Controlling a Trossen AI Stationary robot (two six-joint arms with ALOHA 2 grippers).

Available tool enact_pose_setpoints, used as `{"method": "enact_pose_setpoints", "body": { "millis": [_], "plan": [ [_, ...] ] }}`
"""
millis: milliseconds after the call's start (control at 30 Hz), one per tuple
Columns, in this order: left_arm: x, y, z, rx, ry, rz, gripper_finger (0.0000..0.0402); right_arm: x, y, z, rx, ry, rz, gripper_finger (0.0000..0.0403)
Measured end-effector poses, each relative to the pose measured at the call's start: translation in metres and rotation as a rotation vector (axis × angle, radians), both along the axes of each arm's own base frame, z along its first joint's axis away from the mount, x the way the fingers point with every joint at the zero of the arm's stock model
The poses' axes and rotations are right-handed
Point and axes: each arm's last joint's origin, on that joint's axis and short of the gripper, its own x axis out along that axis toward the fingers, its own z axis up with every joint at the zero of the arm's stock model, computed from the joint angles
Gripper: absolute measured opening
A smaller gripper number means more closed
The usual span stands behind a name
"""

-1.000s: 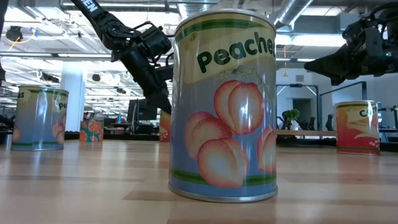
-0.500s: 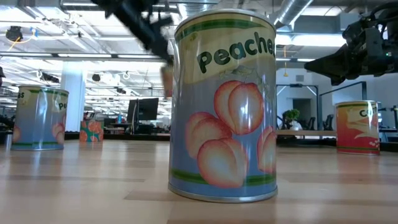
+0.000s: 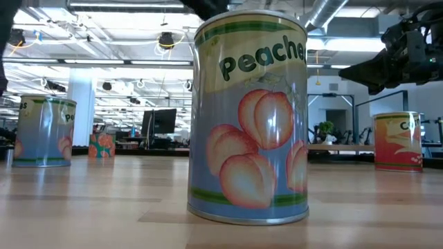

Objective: Pick and place cans onto a shelf
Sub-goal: Put the left large canned corn on the shelf

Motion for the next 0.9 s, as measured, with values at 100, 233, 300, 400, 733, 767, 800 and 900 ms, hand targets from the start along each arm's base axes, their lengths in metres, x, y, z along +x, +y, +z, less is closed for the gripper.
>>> {"method": "enact_pose_setpoints", "body": {
  "millis": [100, 233, 300, 400, 733, 767, 800, 900],
  "plan": [
    [0.031, 0.013, -0.015, -0.031, 0.039, 0.012, 0.0000, 0.000, 0.000, 0.000, 0.000, 0.000, 0.000, 0.0031],
    [0.069, 0.024, -0.044, -0.083, 0.091, 0.028, 0.0000, 0.000, 0.000, 0.000, 0.000, 0.000, 0.000, 0.0031],
    [0.084, 0.027, -0.054, -0.092, 0.102, 0.050, 0.0000, 0.000, 0.000, 0.000, 0.000, 0.000, 0.000, 0.0031],
    [0.103, 0.031, -0.068, -0.085, 0.126, 0.113, 0.0000, 0.000, 0.000, 0.000, 0.000, 0.000, 0.000, 0.0031],
    [0.132, 0.041, -0.113, -0.134, 0.186, 0.160, 0.0000, 0.000, 0.000, 0.000, 0.000, 0.000, -0.001, 0.0031],
    [0.132, 0.040, -0.114, -0.136, 0.194, 0.158, 0.0000, 0.000, 0.000, 0.000, 0.000, 0.000, -0.001, 0.0031],
    [0.133, 0.039, -0.114, -0.135, 0.189, 0.156, 0.0000, 0.000, 0.000, 0.000, 0.000, 0.000, -0.001, 0.0031],
    [0.135, 0.038, -0.109, -0.123, 0.153, 0.151, 0.0000, 0.000, 0.000, 0.000, 0.000, 0.000, -0.001, 0.0031]
  ]
}}
